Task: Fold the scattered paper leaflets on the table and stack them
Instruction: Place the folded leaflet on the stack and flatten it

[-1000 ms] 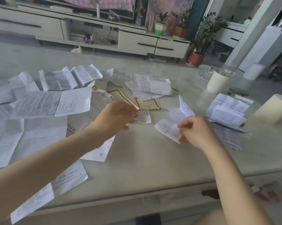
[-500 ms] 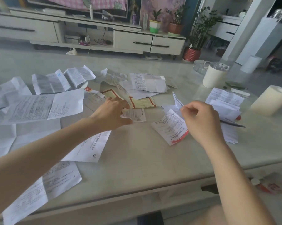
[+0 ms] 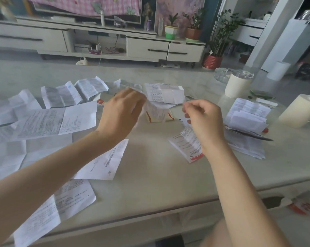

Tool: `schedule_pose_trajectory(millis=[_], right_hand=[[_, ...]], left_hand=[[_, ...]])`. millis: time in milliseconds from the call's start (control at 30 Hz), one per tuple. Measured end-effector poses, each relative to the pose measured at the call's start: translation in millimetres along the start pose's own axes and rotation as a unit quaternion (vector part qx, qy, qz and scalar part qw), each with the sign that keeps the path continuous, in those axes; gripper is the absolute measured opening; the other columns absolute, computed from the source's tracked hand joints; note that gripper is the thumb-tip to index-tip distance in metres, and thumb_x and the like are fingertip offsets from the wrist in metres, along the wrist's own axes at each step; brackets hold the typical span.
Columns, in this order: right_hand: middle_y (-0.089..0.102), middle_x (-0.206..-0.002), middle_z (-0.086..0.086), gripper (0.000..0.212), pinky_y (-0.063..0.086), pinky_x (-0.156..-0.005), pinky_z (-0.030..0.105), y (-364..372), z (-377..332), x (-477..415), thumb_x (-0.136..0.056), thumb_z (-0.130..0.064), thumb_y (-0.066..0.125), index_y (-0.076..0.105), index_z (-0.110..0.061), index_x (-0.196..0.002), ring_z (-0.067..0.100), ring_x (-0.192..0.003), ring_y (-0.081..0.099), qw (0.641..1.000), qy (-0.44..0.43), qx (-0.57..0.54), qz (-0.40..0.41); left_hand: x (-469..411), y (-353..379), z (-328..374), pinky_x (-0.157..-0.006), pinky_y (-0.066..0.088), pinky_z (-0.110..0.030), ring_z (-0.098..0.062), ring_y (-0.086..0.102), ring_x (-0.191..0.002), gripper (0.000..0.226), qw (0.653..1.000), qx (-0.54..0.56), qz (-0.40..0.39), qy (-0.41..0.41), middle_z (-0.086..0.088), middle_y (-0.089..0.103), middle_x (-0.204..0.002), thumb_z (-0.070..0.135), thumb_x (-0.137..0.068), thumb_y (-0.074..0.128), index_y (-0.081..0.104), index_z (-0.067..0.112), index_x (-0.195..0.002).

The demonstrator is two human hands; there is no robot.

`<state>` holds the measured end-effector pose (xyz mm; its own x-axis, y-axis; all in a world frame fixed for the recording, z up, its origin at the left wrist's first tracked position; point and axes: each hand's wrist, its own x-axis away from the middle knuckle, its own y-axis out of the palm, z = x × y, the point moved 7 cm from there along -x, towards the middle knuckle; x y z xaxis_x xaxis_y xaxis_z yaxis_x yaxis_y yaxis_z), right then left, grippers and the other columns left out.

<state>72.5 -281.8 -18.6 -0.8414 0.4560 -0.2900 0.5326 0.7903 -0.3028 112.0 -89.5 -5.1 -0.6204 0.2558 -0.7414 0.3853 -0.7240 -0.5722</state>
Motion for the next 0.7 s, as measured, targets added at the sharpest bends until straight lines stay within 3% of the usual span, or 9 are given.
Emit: schedule_pose_trajectory(millis=[100, 133, 200, 267, 367, 467, 600, 633, 700], right_hand=[[0.064, -0.088, -0.009, 0.009, 0.051, -0.084, 0.030, 4, -3, -2, -0.088, -0.017, 0.059, 0.064, -0.020, -0.095, 0.013, -0.089, 0.061, 0.997, 0.026, -0.077, 0.013], [0.061, -0.095, -0.009, 0.018, 0.049, -0.082, 0.024, 10, -6, -2, -0.088, -0.021, 0.062, 0.061, -0.018, -0.105, 0.010, -0.093, 0.059, 0.994, 0.039, -0.098, -0.012], [0.060, -0.109, -0.007, 0.052, 0.048, -0.082, 0.022, 29, -7, 3, -0.079, -0.042, 0.067, 0.052, -0.017, -0.123, 0.010, -0.102, 0.058, 0.978, 0.080, -0.145, -0.126], [0.065, -0.113, 0.001, 0.072, 0.052, -0.077, 0.026, 56, -14, 19, -0.066, -0.053, 0.064, 0.051, -0.016, -0.126, 0.018, -0.100, 0.064, 0.943, 0.108, -0.174, -0.261], [0.067, -0.094, 0.005, 0.055, 0.055, -0.065, 0.026, 81, -23, 40, -0.069, -0.052, 0.053, 0.059, -0.014, -0.109, 0.018, -0.077, 0.065, 0.898, 0.130, -0.212, -0.363], [0.065, -0.090, 0.010, 0.059, 0.054, -0.059, 0.026, 91, -23, 47, -0.073, -0.053, 0.050, 0.060, -0.008, -0.110, 0.017, -0.064, 0.063, 0.877, 0.158, -0.231, -0.390], [0.066, -0.085, 0.006, 0.020, 0.053, -0.054, 0.023, 104, -19, 60, -0.080, -0.008, 0.068, 0.060, -0.012, -0.098, 0.012, -0.066, 0.064, 0.893, 0.118, -0.118, -0.418], [0.066, -0.084, 0.007, 0.018, 0.054, -0.055, 0.024, 106, -18, 60, -0.081, -0.003, 0.067, 0.061, -0.012, -0.094, 0.013, -0.068, 0.065, 0.898, 0.109, -0.102, -0.414], [0.065, -0.082, 0.008, 0.016, 0.054, -0.054, 0.024, 107, -18, 58, -0.081, 0.000, 0.066, 0.061, -0.013, -0.090, 0.015, -0.069, 0.064, 0.911, 0.095, -0.082, -0.393]], left_hand=[[-6, -32, -9, -0.068, 0.050, -0.018, -0.001, 0.062, -0.074, 0.017, 0.975, 0.142, 0.077, -0.152, 0.014, 0.064, -0.082, 0.005, -0.089, 0.053, 0.063, 0.019, -0.086], [-4, -39, -17, -0.067, 0.049, -0.013, 0.003, 0.060, -0.072, 0.018, 0.958, 0.175, 0.081, -0.212, 0.015, 0.062, -0.080, 0.005, -0.089, 0.054, 0.060, 0.022, -0.085], [6, -40, -33, -0.072, 0.054, -0.024, -0.011, 0.063, -0.076, 0.010, 0.904, 0.281, 0.047, -0.320, 0.002, 0.065, -0.084, 0.005, -0.083, 0.062, 0.062, 0.011, -0.092], [23, -39, -39, -0.077, 0.052, -0.039, -0.025, 0.061, -0.079, 0.028, 0.854, 0.349, -0.006, -0.386, -0.011, 0.063, -0.085, 0.010, -0.068, 0.067, 0.064, 0.001, -0.094], [46, -38, -42, -0.075, 0.052, -0.037, -0.024, 0.063, -0.071, 0.013, 0.819, 0.395, -0.037, -0.414, -0.010, 0.065, -0.076, 0.004, -0.065, 0.068, 0.071, 0.016, -0.068], [61, -45, -44, -0.058, 0.055, -0.023, -0.011, 0.067, -0.060, 0.027, 0.813, 0.416, -0.038, -0.405, 0.001, 0.071, -0.067, -0.009, -0.084, 0.056, 0.068, 0.014, -0.075], [75, -51, -53, -0.062, 0.056, -0.029, -0.017, 0.067, -0.066, 0.034, 0.837, 0.361, -0.066, -0.406, -0.008, 0.073, -0.081, -0.013, -0.085, 0.051, 0.065, 0.014, -0.072], [77, -50, -55, -0.062, 0.056, -0.028, -0.017, 0.067, -0.066, 0.032, 0.829, 0.364, -0.065, -0.419, -0.007, 0.073, -0.081, -0.009, -0.088, 0.048, 0.066, 0.015, -0.077], [83, -45, -59, -0.061, 0.055, -0.029, -0.018, 0.067, -0.065, 0.022, 0.761, 0.444, -0.060, -0.468, -0.009, 0.071, -0.081, 0.009, -0.096, 0.044, 0.065, 0.013, -0.091]])
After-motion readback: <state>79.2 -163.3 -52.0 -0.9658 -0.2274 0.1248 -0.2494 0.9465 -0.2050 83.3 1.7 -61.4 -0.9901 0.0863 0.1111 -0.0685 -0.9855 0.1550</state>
